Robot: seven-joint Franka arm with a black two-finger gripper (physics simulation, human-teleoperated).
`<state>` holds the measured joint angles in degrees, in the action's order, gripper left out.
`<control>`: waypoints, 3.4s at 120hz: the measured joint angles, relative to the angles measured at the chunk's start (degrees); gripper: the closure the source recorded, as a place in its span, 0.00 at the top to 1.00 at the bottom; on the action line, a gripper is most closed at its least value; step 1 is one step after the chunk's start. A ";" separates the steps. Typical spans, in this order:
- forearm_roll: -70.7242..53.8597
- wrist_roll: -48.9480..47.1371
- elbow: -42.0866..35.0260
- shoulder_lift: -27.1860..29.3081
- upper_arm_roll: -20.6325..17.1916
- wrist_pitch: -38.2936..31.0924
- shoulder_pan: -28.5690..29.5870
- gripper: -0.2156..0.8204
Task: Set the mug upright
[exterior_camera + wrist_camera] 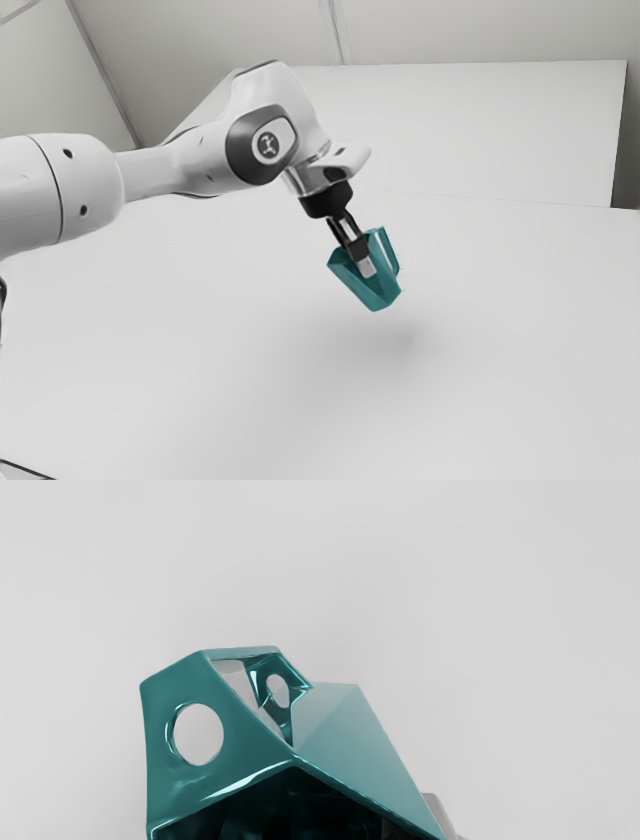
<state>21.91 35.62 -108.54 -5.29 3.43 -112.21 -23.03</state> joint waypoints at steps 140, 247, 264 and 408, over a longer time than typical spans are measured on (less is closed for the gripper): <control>-32.61 -19.03 -22.85 13.74 0.00 -3.08 5.85 0.05; -35.80 -27.90 -24.97 8.18 -0.01 -15.96 6.62 0.06; -35.74 -28.72 -24.99 8.44 0.00 -16.39 6.63 0.17; -24.12 -30.90 -1.63 6.33 -0.79 6.19 11.71 0.76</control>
<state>-2.21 4.72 -110.17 1.04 2.64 -106.02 -11.32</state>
